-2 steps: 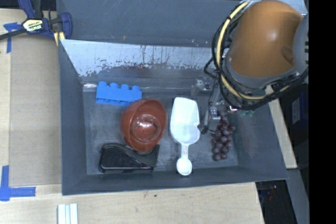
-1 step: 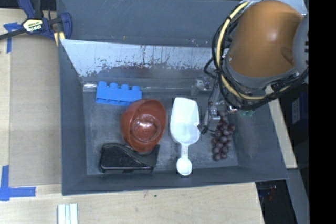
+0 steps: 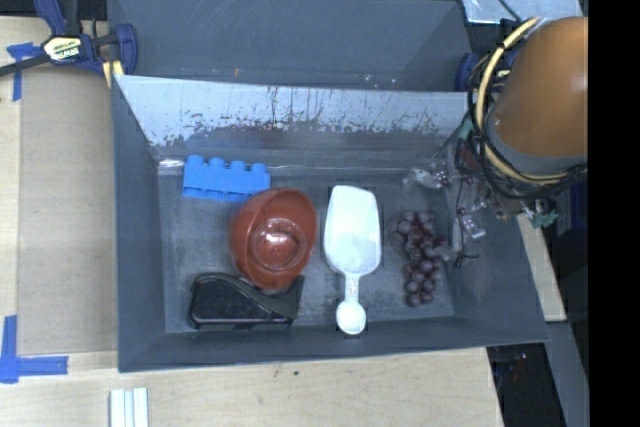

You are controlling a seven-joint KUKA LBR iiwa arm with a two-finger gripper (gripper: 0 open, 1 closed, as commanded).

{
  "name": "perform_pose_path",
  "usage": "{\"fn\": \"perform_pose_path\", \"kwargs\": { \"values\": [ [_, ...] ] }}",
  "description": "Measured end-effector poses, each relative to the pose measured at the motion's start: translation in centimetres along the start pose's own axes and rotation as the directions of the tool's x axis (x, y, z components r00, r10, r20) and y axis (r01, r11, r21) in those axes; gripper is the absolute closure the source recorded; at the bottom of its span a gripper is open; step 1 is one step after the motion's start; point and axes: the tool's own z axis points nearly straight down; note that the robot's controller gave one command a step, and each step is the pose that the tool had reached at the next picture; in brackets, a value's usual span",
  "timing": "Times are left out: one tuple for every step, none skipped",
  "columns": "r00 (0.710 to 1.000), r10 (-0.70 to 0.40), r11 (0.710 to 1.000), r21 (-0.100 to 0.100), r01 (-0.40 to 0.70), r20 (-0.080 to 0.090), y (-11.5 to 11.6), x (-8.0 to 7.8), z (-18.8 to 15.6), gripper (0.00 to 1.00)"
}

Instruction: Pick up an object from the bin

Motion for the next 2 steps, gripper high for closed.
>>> {"fn": "perform_pose_path", "kwargs": {
  "values": [
    [0.948,0.318,0.948,-0.005,-0.318,-0.002,9.9,-1.9,7.1,0.0],
    [1.0,-0.007,1.0,0.006,0.007,0.007,4.4,-0.2,8.7,0.0]
  ]
}}
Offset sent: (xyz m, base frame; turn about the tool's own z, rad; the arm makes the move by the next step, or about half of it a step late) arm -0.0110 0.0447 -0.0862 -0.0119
